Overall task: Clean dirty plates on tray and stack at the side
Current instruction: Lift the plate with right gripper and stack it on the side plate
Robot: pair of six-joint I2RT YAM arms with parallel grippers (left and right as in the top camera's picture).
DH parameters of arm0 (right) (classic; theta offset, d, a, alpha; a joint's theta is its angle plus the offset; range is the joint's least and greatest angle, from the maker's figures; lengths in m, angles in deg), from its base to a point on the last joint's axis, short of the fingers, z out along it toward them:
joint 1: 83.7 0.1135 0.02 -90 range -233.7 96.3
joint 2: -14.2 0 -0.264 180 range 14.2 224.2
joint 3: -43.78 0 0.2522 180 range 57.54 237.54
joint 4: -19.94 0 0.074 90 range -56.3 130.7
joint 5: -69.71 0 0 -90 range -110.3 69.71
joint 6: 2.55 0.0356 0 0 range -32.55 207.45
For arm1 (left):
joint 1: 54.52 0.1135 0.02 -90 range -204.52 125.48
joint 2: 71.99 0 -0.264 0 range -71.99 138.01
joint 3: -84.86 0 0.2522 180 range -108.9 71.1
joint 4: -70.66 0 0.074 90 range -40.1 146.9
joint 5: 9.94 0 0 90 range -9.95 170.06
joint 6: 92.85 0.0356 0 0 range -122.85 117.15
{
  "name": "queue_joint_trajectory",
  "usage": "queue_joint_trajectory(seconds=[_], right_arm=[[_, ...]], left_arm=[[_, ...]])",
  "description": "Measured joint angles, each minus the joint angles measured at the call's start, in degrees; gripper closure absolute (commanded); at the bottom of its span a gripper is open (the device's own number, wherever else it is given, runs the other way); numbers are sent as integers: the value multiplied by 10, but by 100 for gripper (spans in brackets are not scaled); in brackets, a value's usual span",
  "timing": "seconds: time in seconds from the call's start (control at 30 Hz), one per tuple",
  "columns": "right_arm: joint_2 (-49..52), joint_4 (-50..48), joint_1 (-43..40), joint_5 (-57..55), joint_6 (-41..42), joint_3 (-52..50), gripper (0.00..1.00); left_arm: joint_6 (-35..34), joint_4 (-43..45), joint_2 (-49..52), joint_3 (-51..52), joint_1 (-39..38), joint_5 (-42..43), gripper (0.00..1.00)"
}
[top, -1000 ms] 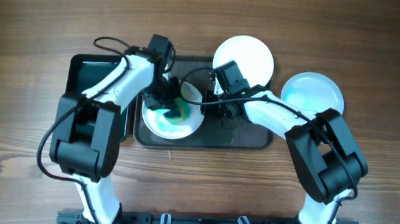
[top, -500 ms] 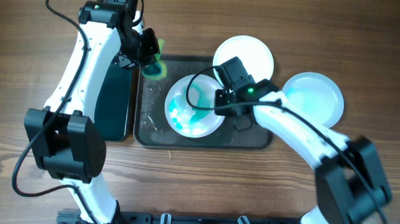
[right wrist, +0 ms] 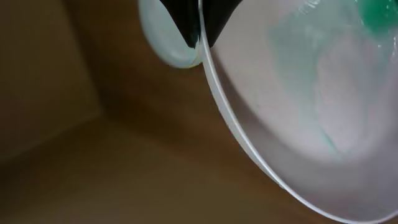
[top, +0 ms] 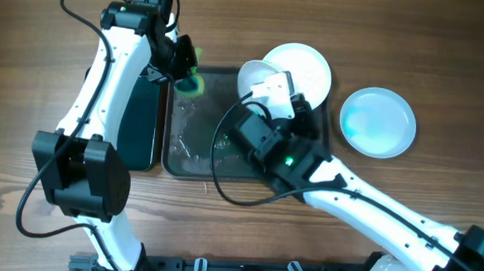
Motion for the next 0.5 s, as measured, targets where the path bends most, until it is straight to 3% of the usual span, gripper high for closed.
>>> queue_joint_trajectory(seconds=[0.27, 0.4, 0.5], right_arm=[[0, -122, 56, -196, -127, 0, 96], [0, -131, 61, -195, -160, 0, 96], [0, -96, 61, -136, -133, 0, 96]], left_arm=[[0, 1, 0, 0, 0, -2, 96], [0, 2, 0, 0, 0, -2, 96], [0, 2, 0, 0, 0, -2, 96]])
